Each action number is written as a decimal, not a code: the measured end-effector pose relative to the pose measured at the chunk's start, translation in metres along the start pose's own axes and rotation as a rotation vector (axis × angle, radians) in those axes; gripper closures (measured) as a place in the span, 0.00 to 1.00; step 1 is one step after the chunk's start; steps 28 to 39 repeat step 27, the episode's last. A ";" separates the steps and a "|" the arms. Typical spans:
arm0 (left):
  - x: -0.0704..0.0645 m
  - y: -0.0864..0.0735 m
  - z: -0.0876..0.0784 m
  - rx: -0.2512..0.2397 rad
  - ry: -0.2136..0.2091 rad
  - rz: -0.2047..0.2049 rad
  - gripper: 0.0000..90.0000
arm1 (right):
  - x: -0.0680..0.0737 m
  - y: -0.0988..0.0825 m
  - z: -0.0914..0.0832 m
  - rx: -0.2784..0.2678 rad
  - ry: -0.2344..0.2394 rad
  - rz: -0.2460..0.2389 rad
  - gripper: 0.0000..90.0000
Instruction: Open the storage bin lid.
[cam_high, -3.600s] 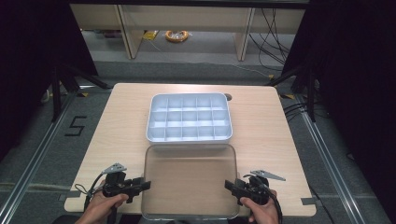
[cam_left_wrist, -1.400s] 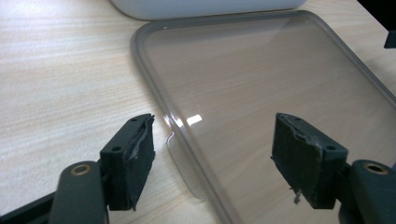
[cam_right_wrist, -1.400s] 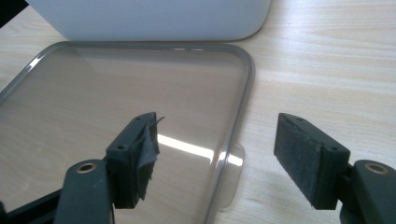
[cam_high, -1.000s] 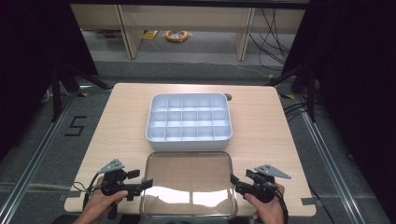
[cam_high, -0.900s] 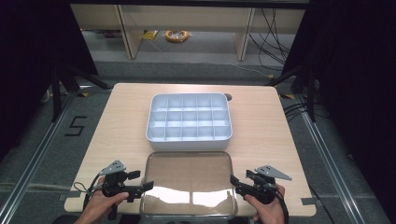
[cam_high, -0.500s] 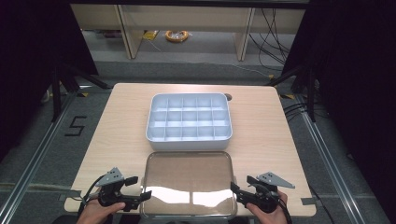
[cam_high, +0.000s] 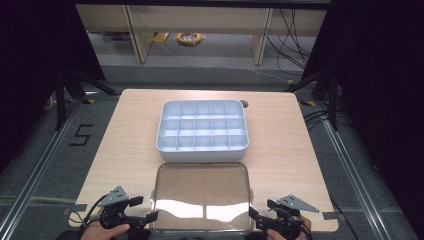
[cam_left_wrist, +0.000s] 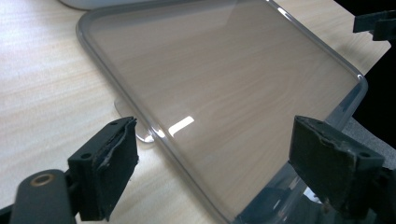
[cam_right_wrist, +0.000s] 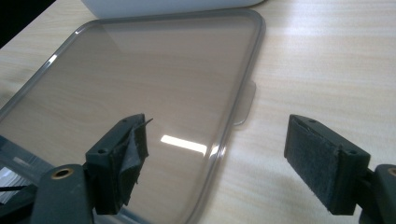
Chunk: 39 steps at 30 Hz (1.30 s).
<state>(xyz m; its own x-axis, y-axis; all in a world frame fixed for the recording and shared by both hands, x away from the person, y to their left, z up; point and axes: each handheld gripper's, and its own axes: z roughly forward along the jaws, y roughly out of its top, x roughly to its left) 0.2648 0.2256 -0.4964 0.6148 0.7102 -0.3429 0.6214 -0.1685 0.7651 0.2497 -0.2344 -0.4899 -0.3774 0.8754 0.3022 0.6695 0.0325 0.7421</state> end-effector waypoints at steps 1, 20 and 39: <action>0.001 0.000 -0.001 -0.004 -0.002 0.015 0.17 | 0.000 -0.001 -0.002 0.013 -0.006 0.009 0.25; 0.000 -0.005 -0.005 -0.016 0.002 -0.003 0.17 | 0.000 -0.011 -0.009 0.019 0.022 0.010 0.26; -0.001 -0.005 -0.004 0.006 0.003 -0.008 0.17 | -0.003 -0.012 -0.008 0.031 0.027 0.079 0.27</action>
